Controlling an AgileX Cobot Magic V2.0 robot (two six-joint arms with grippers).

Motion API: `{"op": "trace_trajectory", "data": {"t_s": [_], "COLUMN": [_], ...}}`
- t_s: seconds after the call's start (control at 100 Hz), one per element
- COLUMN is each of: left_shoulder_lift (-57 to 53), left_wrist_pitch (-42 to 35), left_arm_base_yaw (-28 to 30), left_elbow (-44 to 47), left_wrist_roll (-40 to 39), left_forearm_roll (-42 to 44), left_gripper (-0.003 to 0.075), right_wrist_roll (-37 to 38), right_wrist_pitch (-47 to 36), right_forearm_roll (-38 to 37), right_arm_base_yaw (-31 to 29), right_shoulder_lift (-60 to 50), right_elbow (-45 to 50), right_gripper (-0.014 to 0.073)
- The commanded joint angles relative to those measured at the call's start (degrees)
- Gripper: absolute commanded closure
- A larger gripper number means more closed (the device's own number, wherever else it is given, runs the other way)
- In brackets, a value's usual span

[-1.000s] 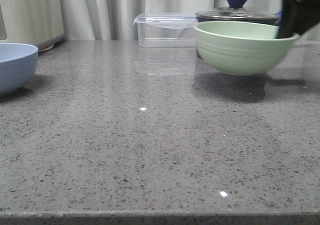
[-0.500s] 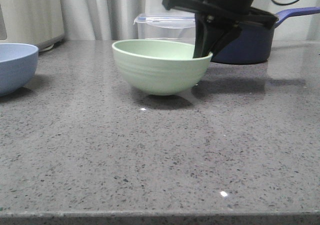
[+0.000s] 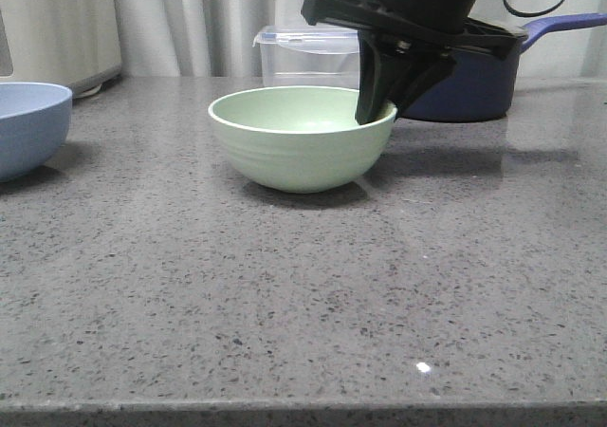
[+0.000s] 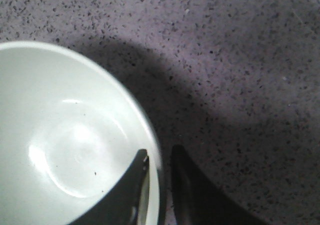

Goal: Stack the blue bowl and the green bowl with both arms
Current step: 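Grip the pale green bowl rim with the right gripper, slide it to center, then release the green bowl and lift the right gripper slightly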

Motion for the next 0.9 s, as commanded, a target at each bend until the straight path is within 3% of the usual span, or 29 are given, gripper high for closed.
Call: {"op": "trace_trajectory", "data": {"t_s": [0.0, 0.41, 0.69, 0.89], "left_shoulder_lift": [0.7, 0.7, 0.7, 0.7], "left_wrist_pitch": [-4.3, -4.3, -4.3, -4.3], "left_arm_base_yaw": [0.4, 0.4, 0.4, 0.4], "left_elbow": [-2.1, -2.1, -2.1, -2.1], "left_wrist_roll": [-0.2, -0.2, -0.2, -0.2], "left_forearm_roll": [-0.3, -0.3, -0.3, -0.3], "left_gripper": [0.0227, 0.0227, 0.0227, 0.0227], "right_wrist_roll": [-0.4, -0.4, -0.4, -0.4], "right_wrist_pitch": [-2.2, -1.7, -4.7, -6.8], "right_forearm_roll": [0.3, -3.9, -3.5, -2.9], "right_arm_base_yaw": [0.0, 0.0, 0.0, 0.6], "right_shoulder_lift": [-3.3, -11.7, -18.9, -20.2], "right_elbow": [-1.9, -0.4, 10.0, 15.6], "right_gripper": [0.0445, 0.0445, 0.0448, 0.063]}}
